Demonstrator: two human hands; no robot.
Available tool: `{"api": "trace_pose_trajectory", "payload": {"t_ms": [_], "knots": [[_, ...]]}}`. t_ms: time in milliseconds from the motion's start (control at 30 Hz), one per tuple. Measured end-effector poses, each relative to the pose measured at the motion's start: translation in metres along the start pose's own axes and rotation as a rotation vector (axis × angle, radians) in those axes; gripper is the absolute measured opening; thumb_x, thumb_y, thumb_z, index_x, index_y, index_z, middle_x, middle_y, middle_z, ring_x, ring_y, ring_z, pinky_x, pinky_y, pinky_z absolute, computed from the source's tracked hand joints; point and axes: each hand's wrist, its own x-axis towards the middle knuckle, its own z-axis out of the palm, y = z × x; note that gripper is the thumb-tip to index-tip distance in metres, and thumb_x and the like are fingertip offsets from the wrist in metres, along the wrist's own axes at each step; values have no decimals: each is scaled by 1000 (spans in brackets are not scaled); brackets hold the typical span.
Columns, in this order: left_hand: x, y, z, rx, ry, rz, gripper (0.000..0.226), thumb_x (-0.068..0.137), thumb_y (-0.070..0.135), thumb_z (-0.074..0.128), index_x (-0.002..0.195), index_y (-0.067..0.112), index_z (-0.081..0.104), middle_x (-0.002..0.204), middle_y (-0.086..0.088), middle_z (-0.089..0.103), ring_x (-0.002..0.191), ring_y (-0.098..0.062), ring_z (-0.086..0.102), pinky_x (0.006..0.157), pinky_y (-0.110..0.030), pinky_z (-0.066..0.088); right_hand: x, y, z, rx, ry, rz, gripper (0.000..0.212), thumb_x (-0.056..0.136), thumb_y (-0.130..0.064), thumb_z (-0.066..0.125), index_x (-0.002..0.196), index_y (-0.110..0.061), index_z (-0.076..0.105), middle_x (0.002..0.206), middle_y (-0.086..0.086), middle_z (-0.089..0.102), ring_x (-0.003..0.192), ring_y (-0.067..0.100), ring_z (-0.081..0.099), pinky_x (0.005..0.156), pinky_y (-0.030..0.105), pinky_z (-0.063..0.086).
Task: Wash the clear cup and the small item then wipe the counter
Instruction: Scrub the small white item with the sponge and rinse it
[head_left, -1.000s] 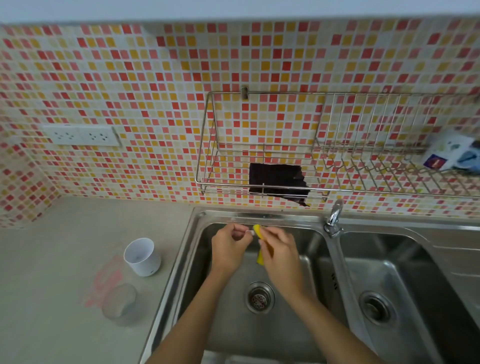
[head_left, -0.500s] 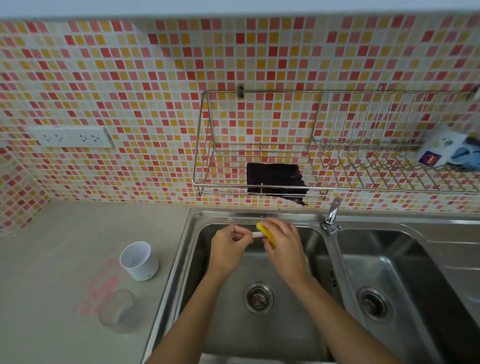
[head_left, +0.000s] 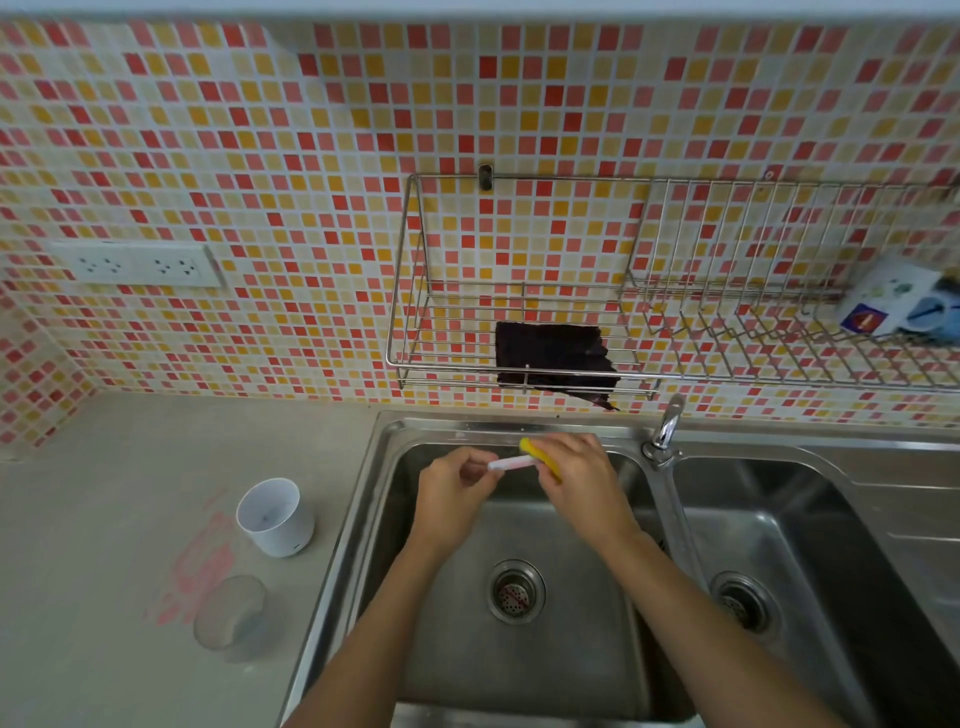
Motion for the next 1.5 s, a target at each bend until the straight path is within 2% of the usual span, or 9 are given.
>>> {"api": "trace_pose_trajectory", "payload": {"t_ms": [100, 200, 367, 533, 667, 833, 967, 1367, 1500], "knots": [[1, 0, 5, -85, 55, -71, 6, 85, 18, 72, 90, 16, 72, 81, 7, 73, 76, -2, 67, 70, -19, 54, -12, -13, 0, 103, 55, 156, 42, 82, -6, 68, 123, -16, 64, 118, 0, 63, 107, 20, 52, 95, 24, 40], [0, -3, 9, -188, 32, -88, 11, 85, 17, 72, 93, 10, 74, 85, 2, 75, 82, -9, 70, 77, -24, 55, -25, -37, 2, 139, 37, 35, 44, 85, -7, 66, 127, -16, 61, 121, -2, 58, 109, 14, 47, 97, 15, 34], [-1, -1, 15, -297, 50, -192, 10, 82, 15, 74, 91, 10, 74, 83, -2, 76, 83, -16, 71, 81, -31, 56, -20, -20, 6, 137, 94, 212, 47, 84, -3, 66, 128, -16, 60, 123, 1, 59, 113, 19, 47, 97, 34, 47], [-1, 0, 15, -406, 37, -196, 7, 85, 13, 70, 89, 8, 74, 85, -7, 76, 85, -22, 72, 83, -36, 56, -28, -40, 5, 103, 68, 34, 47, 85, -7, 67, 130, -15, 58, 124, -1, 57, 111, 14, 45, 92, 25, 46], [-3, 5, 19, -422, 71, -220, 4, 86, 10, 69, 84, 11, 73, 81, -8, 75, 80, -16, 71, 78, -28, 53, -29, -25, 7, 140, 139, 240, 47, 84, -4, 66, 129, -17, 59, 123, 0, 58, 107, 17, 47, 94, 32, 49], [-3, 4, 18, -442, 41, -207, 6, 87, 13, 69, 88, 9, 74, 83, -6, 76, 84, -20, 72, 82, -32, 55, -39, -41, 6, 102, 124, 38, 44, 85, -8, 68, 128, -12, 59, 125, 1, 58, 112, 13, 44, 97, 22, 42], [-4, 6, 19, -418, 60, -213, 8, 87, 15, 69, 89, 8, 72, 82, -7, 75, 83, -19, 72, 81, -29, 55, -34, -19, 4, 115, 173, 211, 48, 83, -3, 68, 128, -15, 60, 123, 1, 60, 106, 18, 48, 91, 31, 49], [-7, 12, 18, -363, -59, -214, 9, 89, 17, 66, 88, 10, 70, 81, -7, 75, 80, -17, 71, 74, -25, 53, -23, -5, 3, -86, 113, -76, 38, 75, -12, 77, 112, -16, 66, 110, -2, 66, 95, 22, 57, 84, 33, 51], [-12, 11, 14, -111, -107, -62, 9, 87, 19, 69, 94, 14, 69, 86, 3, 72, 82, -7, 68, 77, -19, 52, -19, 7, -1, -165, 24, -182, 35, 73, -15, 78, 106, -19, 67, 103, -5, 68, 90, 18, 57, 76, 31, 52]]}}
